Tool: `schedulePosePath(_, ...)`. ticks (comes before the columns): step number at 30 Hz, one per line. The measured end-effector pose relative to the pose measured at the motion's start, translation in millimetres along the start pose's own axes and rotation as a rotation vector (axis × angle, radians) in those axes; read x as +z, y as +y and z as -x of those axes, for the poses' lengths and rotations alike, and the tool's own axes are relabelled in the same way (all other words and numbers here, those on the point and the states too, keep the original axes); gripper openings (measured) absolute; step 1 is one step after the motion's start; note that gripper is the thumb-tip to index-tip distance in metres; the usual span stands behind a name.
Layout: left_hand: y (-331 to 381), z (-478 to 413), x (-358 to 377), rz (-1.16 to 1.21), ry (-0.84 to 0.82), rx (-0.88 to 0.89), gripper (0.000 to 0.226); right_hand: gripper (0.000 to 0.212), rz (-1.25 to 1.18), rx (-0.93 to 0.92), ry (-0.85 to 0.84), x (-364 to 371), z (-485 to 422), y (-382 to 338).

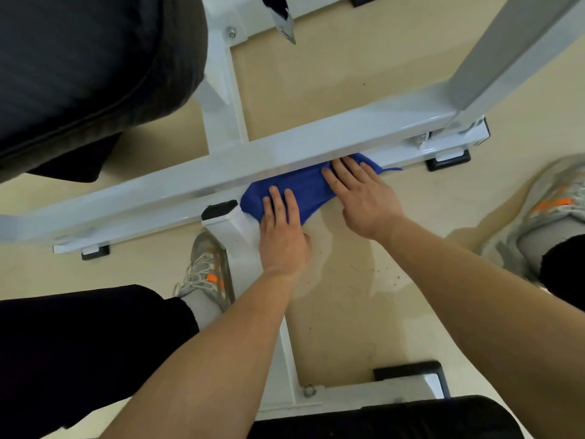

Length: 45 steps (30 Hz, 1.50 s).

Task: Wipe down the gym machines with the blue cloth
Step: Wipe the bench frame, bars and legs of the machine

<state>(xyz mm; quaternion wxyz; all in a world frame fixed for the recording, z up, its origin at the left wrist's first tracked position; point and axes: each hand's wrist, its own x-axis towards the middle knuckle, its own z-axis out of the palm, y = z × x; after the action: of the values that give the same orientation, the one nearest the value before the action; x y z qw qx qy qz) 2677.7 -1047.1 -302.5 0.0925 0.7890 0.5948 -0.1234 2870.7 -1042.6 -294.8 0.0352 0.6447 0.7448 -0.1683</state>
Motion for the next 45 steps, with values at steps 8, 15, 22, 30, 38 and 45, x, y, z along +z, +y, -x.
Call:
schedulePosePath(8, 37.1, -34.6, -15.7, -0.034, 0.002, 0.235, 0.080, 0.081, -0.055, 0.182, 0.015, -0.8, 26.4, 54.9)
schedulePosePath(15, 62.7, -47.5, -25.5, 0.002, -0.054, 0.328, 0.085, 0.078, -0.060, 0.295, 0.050, 3.5, 32.7, 53.5)
schedulePosePath(22, -0.7, -32.1, -20.3, -0.070, -0.001, 0.219, 0.085, 0.066, -0.108, 0.140, 0.138, 18.4, -0.6, 4.7)
schedulePosePath(30, 21.1, -33.3, -17.5, 0.018, 0.076, 0.133, 0.071, 0.054, -0.029, 0.142, 0.481, 16.4, -13.3, 13.2)
schedulePosePath(38, 10.8, -19.6, -27.9, 0.127, 0.014, 0.209, 0.063, 0.028, -0.155, 0.170, 0.293, 8.3, 4.9, -8.7)
schedulePosePath(45, -10.2, 62.5, -75.9, 0.488, -0.145, 0.053, 0.046, 0.026, -0.306, 0.099, -0.162, -71.6, 53.0, -73.0)
